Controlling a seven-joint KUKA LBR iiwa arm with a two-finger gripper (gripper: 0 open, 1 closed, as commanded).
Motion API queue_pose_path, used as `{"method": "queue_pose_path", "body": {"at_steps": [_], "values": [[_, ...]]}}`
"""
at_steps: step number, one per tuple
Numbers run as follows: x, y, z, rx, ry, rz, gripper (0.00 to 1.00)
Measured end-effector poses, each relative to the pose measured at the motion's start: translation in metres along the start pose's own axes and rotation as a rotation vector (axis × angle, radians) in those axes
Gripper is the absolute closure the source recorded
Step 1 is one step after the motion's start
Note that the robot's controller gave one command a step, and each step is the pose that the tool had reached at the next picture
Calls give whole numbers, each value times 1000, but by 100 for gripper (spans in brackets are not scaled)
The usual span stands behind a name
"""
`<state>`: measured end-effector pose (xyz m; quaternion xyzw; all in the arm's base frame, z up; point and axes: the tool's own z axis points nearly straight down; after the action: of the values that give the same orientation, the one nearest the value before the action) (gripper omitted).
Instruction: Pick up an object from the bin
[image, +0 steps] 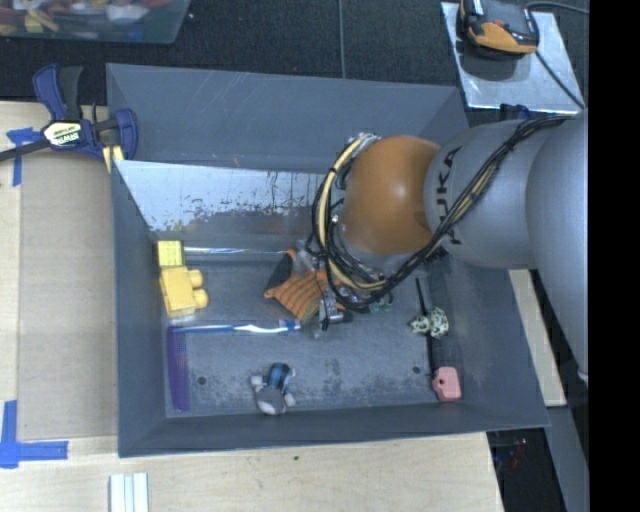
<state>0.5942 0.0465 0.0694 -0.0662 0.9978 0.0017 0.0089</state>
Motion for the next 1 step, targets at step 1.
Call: {"method": "queue_pose_path", "body": {"at_steps": [1], "values": [[-4,-3,-1,-1,0,-10,0]]}}
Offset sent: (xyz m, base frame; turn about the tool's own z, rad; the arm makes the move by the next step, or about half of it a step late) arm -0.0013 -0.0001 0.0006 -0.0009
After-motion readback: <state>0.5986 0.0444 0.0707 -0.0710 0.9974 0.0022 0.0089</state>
